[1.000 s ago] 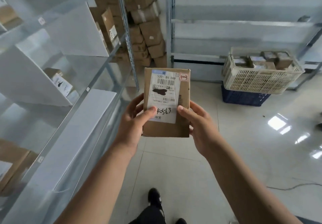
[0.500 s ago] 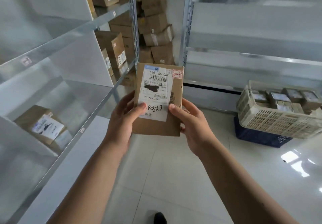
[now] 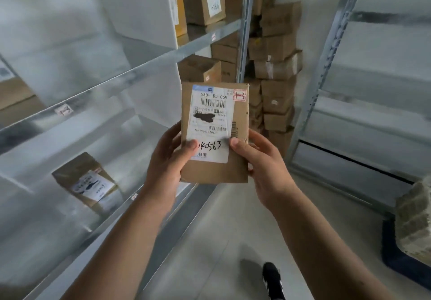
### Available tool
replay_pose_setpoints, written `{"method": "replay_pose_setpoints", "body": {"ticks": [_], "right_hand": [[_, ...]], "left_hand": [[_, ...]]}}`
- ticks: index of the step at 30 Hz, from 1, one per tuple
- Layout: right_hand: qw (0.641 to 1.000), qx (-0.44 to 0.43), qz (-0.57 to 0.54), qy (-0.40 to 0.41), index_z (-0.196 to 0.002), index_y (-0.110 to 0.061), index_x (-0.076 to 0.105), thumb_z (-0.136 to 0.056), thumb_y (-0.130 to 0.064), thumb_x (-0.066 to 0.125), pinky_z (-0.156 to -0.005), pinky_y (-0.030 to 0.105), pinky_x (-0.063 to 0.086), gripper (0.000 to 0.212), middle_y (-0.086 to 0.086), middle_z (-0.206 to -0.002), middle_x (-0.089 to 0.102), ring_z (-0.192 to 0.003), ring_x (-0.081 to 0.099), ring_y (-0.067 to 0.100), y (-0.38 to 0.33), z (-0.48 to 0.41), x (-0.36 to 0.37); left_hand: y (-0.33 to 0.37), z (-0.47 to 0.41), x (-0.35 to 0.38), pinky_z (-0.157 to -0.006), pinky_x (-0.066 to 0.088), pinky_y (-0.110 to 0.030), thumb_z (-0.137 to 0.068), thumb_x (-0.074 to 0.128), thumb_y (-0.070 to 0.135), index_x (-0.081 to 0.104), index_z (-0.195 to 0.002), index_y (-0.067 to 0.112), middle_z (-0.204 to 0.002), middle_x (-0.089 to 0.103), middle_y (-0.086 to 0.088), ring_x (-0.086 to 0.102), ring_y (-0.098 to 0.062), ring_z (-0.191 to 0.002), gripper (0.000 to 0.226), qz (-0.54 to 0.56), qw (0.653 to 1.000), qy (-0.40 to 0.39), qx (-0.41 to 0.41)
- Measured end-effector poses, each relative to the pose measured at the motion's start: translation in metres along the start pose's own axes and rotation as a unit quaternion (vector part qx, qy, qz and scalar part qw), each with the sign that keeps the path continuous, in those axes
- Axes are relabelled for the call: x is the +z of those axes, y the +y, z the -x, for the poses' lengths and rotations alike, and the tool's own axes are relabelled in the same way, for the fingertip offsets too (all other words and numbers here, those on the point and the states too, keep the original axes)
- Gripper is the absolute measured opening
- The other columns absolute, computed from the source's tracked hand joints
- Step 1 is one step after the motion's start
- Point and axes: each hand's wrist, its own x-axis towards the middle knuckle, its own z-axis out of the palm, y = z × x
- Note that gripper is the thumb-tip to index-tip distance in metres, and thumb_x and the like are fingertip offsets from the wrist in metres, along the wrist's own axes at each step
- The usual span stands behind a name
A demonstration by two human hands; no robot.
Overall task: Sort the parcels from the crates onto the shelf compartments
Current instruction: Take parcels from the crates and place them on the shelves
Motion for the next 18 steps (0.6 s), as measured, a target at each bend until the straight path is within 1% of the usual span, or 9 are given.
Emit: {"method": "replay_pose_setpoints", "body": {"ticks": [2,4,7,9,10,12,14,16,18], "right_hand": [[0.999,0.002,-0.003,-0.050,-0.144,-0.026,0.062,-0.083,-0.030,0.086,-0.071,0.020,0.057,0.066,-0.004,-0.119,0.080,-0.104,0.077,0.011,-0.005,-0.030,-0.002],[0.995,0.013,-0.003,-0.099,-0.142,-0.025,0.064,-0.083,-0.029,0.085,-0.069,0.020,0.058,0.063,-0.004,-0.118,0.080,-0.103,0.077,0.012,-0.012,-0.059,-0.003],[0.984,0.029,0.003,-0.177,-0.139,-0.025,0.066,-0.083,-0.033,0.082,-0.071,0.021,0.058,0.059,-0.004,-0.121,0.079,-0.106,0.077,0.013,-0.026,-0.101,-0.004],[0.975,0.033,0.007,-0.220,-0.137,-0.023,0.067,-0.083,-0.030,0.085,-0.077,0.024,0.058,0.057,-0.003,-0.121,0.079,-0.107,0.076,0.015,-0.035,-0.124,-0.001],[0.970,0.035,0.007,-0.242,-0.136,-0.022,0.068,-0.083,-0.030,0.084,-0.080,0.027,0.058,0.056,-0.002,-0.120,0.079,-0.107,0.077,0.016,-0.039,-0.136,0.002],[0.962,0.030,0.009,-0.272,-0.136,-0.020,0.068,-0.082,-0.028,0.087,-0.093,0.041,0.059,0.057,0.002,-0.122,0.079,-0.112,0.076,0.022,-0.044,-0.155,0.009],[0.953,0.024,0.006,-0.303,-0.137,-0.019,0.069,-0.082,-0.028,0.082,-0.108,0.055,0.053,0.057,0.006,-0.125,0.078,-0.118,0.073,0.028,-0.047,-0.171,0.018],[0.944,0.018,0.000,-0.331,-0.138,-0.019,0.068,-0.084,-0.028,0.080,-0.113,0.061,0.048,0.055,0.007,-0.126,0.077,-0.120,0.073,0.030,-0.052,-0.183,0.028],[0.934,0.006,-0.003,-0.358,-0.137,-0.020,0.069,-0.085,-0.027,0.080,-0.115,0.064,0.045,0.054,0.007,-0.126,0.077,-0.121,0.072,0.031,-0.060,-0.191,0.035]], "left_hand": [[0.002,-0.014,0.003,-0.091,0.059,-0.043,-0.087,0.074,0.030,0.058,-0.145,0.021,-0.132,0.073,-0.006,0.072,-0.028,-0.120,0.061,-0.017,0.999,0.046,0.016],[0.007,-0.028,0.007,-0.094,0.057,-0.049,-0.085,0.075,0.033,0.057,-0.146,0.025,-0.132,0.073,-0.003,0.072,-0.027,-0.119,0.064,-0.032,0.995,0.093,0.024],[0.016,-0.040,0.014,-0.096,0.057,-0.050,-0.077,0.080,0.044,0.056,-0.146,0.027,-0.132,0.074,0.000,0.073,-0.026,-0.117,0.075,-0.047,0.984,0.165,0.038],[0.021,-0.045,0.018,-0.097,0.057,-0.051,-0.078,0.079,0.045,0.057,-0.144,0.031,-0.132,0.074,0.003,0.073,-0.024,-0.117,0.071,-0.057,0.977,0.202,0.045],[0.023,-0.047,0.020,-0.098,0.057,-0.052,-0.081,0.079,0.042,0.058,-0.144,0.032,-0.133,0.073,0.005,0.073,-0.023,-0.118,0.068,-0.062,0.971,0.223,0.053],[0.028,-0.049,0.025,-0.098,0.058,-0.048,-0.085,0.078,0.037,0.058,-0.144,0.031,-0.134,0.073,0.006,0.072,-0.020,-0.119,0.062,-0.067,0.962,0.257,0.068],[0.037,-0.049,0.031,-0.090,0.062,-0.035,-0.087,0.082,0.039,0.058,-0.143,0.033,-0.131,0.074,0.010,0.072,-0.014,-0.117,0.061,-0.077,0.948,0.297,0.085],[0.047,-0.049,0.036,-0.084,0.063,-0.028,-0.085,0.079,0.043,0.058,-0.144,0.033,-0.129,0.074,0.012,0.073,-0.012,-0.115,0.064,-0.083,0.937,0.326,0.099],[0.057,-0.051,0.039,-0.088,0.062,-0.030,-0.091,0.079,0.035,0.057,-0.145,0.031,-0.131,0.074,0.009,0.072,-0.016,-0.117,0.058,-0.086,0.929,0.340,0.117]]}}
